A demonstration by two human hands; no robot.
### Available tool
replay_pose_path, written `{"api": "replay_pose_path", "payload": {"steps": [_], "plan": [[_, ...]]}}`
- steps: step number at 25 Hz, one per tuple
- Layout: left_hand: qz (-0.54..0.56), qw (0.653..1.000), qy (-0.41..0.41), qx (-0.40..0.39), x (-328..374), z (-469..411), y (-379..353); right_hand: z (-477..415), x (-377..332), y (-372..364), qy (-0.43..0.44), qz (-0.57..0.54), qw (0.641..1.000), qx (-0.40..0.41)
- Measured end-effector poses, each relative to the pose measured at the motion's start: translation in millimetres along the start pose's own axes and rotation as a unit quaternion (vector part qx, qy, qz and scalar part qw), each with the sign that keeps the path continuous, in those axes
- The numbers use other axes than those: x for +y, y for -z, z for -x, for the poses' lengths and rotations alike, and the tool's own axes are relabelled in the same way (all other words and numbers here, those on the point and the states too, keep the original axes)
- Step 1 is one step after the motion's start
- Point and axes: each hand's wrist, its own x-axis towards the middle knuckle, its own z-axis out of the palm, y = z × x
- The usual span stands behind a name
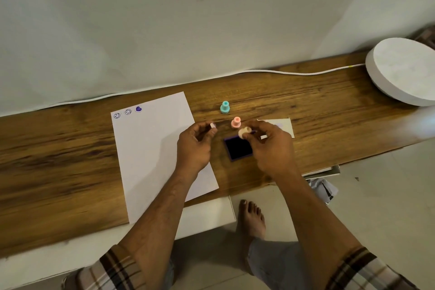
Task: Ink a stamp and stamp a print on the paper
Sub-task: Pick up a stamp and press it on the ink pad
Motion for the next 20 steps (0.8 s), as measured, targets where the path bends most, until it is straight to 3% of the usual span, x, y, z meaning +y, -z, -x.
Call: {"api": "replay_pose_path", "payload": {"steps": [4,9,13,16,20], "plan": [[0.035,0.999,0.039,-0.008,-0.1,-3.9,-0.9,11.0,1.7,-13.8,0.102,0.156,0.982,-0.022],[0.029,0.999,0.044,-0.007,0.8,-3.2,0.2,18.3,-4.5,-24.8,0.153,0.247,0.957,-0.015],[0.031,0.999,0.041,-0.012,2.6,-3.2,0.8,11.7,-10.4,-14.9,0.200,0.348,0.910,-0.106],[-0.002,0.999,0.020,-0.031,4.4,0.5,0.7,1.9,-15.6,-14.0,0.200,0.387,0.891,-0.129],[-0.048,0.996,0.006,-0.074,7.2,6.7,-5.2,9.8,-19.0,-27.7,0.132,0.368,0.918,-0.068]]}}
